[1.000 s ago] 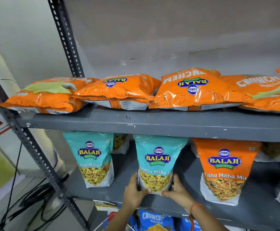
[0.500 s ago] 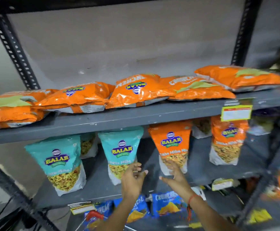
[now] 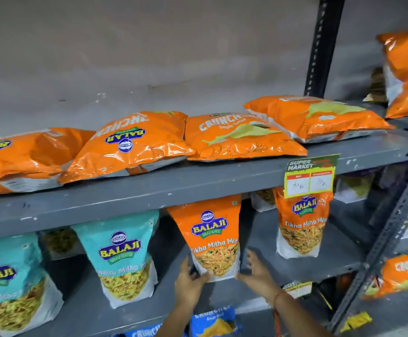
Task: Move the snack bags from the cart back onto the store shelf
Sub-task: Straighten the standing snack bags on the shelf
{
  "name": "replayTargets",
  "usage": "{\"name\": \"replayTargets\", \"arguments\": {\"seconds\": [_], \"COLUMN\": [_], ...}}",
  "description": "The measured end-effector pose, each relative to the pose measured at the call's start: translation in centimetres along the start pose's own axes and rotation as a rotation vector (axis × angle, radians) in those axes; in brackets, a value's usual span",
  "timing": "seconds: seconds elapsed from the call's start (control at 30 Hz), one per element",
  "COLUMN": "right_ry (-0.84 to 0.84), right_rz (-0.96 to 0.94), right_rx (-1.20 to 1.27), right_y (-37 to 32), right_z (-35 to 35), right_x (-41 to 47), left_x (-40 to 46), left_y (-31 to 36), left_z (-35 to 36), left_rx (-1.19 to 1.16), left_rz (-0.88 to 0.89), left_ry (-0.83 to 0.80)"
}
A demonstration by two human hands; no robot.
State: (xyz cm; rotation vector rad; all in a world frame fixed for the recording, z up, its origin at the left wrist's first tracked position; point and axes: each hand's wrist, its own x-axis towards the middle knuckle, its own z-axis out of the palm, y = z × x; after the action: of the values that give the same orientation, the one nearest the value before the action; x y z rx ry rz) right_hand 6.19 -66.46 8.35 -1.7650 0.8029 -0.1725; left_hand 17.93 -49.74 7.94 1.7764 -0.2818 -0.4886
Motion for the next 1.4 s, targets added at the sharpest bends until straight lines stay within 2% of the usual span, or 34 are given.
{"name": "replayTargets", "arguments": {"seconds": [0.17,0.4,0.5,0.57,0.63,0.73,0.9,1.03,1.17,1.4], "right_ry": [-0.068,-0.07,-0.016,0.014,0.051,0.126,0.291,0.375,0.277,0.075], "right_rz": [-0.062,-0.104,-0.082,-0.062,-0.045,-0.029,-0.059,-0.025,0.045,0.034], "right_rx": [-0.067,-0.044,-0.035,-0.014,0.022,0.087,0.146,0.184,0.31,0.17], "right_y": [0.3,-0.2,-0.1,-0.1,-0.1,0.2,1.4,3.5,5.6,6.5], "right_z": [0.2,-0.2,-0.7,-1.6,-2.9,-5.2,-10.4,-14.8,-18.1,-20.5], "right_x": [3.0,2.9,1.2,-0.5,-2.3,-5.0,-7.3,-5.9,-2.9,1.7], "left_x": [2.2,2.1,0.6,-0.9,-2.5,-4.2,-5.9,-5.8,-4.7,-1.7], "left_y": [-1.2,-0.8,-0.2,0.5,1.7,3.6,6.4,7.0,7.2,6.7], "left_z": [0.9,1.2,1.4,1.7,2.5,4.9,10.9,15.7,20.0,23.9], "left_rx": [-0.02,-0.04,-0.039,0.051,0.125,0.151,0.136,0.17,0.143,0.079], "left_rz": [0.013,-0.004,0.0,0.055,0.117,0.167,0.246,0.17,0.083,-0.016], "left_ry": [-0.016,-0.014,0.113,0.205,0.232,0.168,-0.026,-0.139,-0.17,-0.079]}}
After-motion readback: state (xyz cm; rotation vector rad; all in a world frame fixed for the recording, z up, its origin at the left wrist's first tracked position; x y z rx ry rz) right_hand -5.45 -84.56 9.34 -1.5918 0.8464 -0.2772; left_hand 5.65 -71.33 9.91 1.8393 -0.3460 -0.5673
